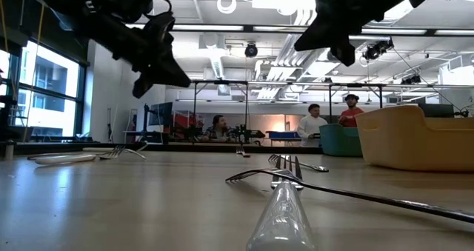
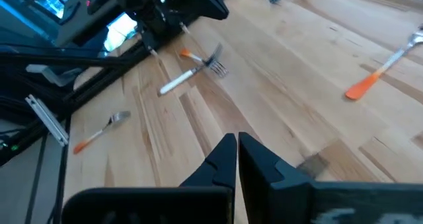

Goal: Sort silverware by color (type)
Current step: Put the orange fork into the green bin

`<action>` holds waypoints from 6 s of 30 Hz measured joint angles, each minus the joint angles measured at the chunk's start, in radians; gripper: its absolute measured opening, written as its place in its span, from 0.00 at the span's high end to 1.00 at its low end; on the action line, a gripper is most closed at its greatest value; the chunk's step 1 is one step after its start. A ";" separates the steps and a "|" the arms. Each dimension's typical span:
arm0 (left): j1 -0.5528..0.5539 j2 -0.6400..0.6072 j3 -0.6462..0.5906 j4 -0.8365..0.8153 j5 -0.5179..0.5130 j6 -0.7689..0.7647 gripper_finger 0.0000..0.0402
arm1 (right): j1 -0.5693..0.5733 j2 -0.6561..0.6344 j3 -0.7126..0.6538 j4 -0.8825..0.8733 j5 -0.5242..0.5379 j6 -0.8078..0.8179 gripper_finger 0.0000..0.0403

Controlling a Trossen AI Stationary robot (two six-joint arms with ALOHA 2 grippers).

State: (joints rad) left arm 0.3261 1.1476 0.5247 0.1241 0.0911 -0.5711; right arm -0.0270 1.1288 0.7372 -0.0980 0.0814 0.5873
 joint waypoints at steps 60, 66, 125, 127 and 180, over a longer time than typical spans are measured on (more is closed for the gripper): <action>-0.165 0.142 0.044 -0.856 0.057 0.180 0.73 | 0.004 0.004 0.000 0.009 0.104 -0.012 1.00; -0.172 0.163 0.019 -0.851 0.056 0.123 0.83 | 0.004 0.004 0.000 0.009 0.107 -0.027 1.00; -0.169 -0.082 0.101 -0.380 0.274 -0.152 1.00 | 0.004 0.005 0.001 0.009 0.107 -0.029 1.00; -0.168 -0.082 0.101 -0.357 0.274 -0.153 1.00 | 0.004 0.005 0.001 0.009 0.107 -0.030 1.00; -0.023 0.259 0.101 0.547 0.424 -0.353 1.00 | 0.003 0.005 0.001 0.014 0.133 -0.029 1.00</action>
State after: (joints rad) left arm 0.3027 1.4063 0.6262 0.6708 0.5152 -0.9238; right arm -0.0238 1.1336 0.7380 -0.0841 0.2146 0.5585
